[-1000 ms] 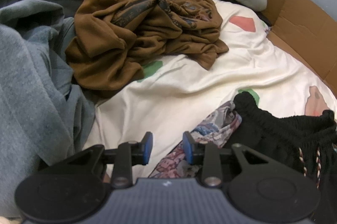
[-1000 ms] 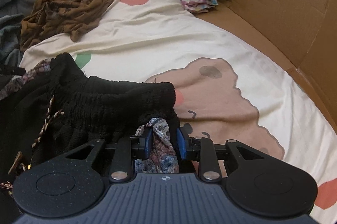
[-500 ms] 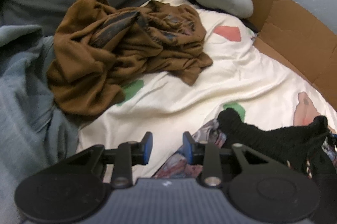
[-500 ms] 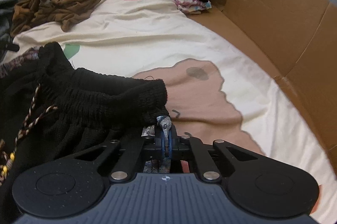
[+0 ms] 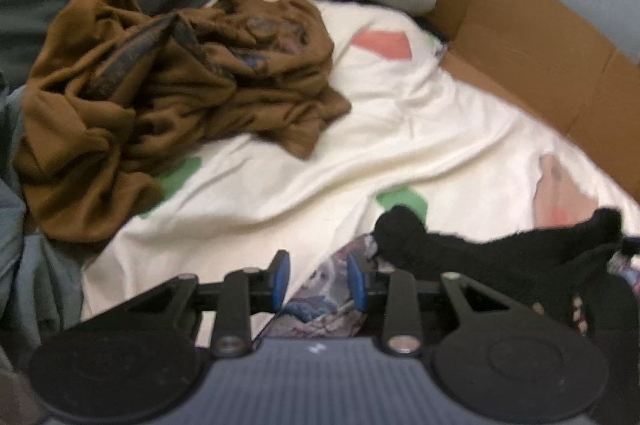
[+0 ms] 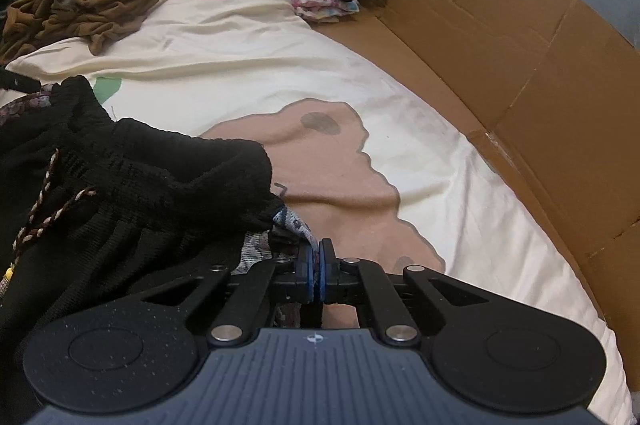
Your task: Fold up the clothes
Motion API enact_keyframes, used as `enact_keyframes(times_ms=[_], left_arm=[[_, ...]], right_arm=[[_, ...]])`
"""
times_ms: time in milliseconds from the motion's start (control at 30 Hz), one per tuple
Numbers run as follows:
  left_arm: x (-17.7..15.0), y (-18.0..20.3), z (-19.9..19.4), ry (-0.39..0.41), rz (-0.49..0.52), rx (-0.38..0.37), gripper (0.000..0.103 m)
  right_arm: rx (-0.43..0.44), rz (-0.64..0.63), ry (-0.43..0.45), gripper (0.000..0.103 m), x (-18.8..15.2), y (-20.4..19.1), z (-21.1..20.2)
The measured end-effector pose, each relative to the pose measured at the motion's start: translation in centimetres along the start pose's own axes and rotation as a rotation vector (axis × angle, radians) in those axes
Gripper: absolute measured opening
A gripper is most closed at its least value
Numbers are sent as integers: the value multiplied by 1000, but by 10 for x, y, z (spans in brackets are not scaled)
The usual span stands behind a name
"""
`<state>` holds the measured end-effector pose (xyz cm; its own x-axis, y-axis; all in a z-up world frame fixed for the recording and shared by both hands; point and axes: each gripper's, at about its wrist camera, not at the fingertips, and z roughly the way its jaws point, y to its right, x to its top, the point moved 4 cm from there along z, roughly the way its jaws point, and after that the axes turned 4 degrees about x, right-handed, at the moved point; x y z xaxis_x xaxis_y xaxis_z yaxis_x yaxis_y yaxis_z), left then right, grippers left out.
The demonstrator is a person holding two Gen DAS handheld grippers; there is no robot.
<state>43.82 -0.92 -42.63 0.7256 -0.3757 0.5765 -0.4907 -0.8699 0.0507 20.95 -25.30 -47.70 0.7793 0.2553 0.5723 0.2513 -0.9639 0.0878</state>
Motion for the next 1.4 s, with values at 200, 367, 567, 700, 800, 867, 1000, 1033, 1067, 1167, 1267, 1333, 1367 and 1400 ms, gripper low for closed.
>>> enact_keyframes(times_ms=[200, 367, 567, 700, 800, 867, 1000, 1033, 1067, 1167, 1267, 1333, 1367, 1400], left_arm=[[-9, 4, 15, -50, 58, 19, 34], [-10, 12, 17, -48, 161, 31, 38], [-12, 16, 21, -53, 164, 24, 41], [-17, 17, 22, -57, 168, -2, 41], [-17, 16, 21, -58, 181, -7, 33], [-16, 16, 20, -60, 190, -10, 4], [-14, 17, 13, -27, 183, -6, 2], [-13, 18, 10, -14, 172, -10, 2], [-11, 20, 7, 0, 168, -17, 2], [1, 32, -4, 45, 174, -50, 2], [13, 45, -15, 89, 179, -83, 2], [20, 57, -18, 112, 185, -107, 2], [24, 64, -20, 122, 191, -119, 2], [27, 71, -21, 131, 197, -130, 2]], right_arm=[[22, 19, -7, 0, 0, -1, 0], [139, 78, -11, 5, 1, -1, 5], [114, 84, -23, 31, 6, 1, 16], [153, 90, -46, 30, 8, -1, 27], [169, 85, -60, 11, 7, -3, 33], [157, 82, -56, 3, 7, -3, 33], [111, 62, -30, 1, 8, 0, 23], [96, 54, -22, 1, 8, 1, 19], [83, 52, -18, 0, 8, 3, 15], [44, 55, -10, 0, 6, 13, 2], [4, 65, -1, 0, 3, 24, -11], [-22, 74, 1, 0, -2, 34, -20], [-35, 79, 2, 0, -4, 38, -24], [-45, 84, 3, 0, -7, 44, -28]])
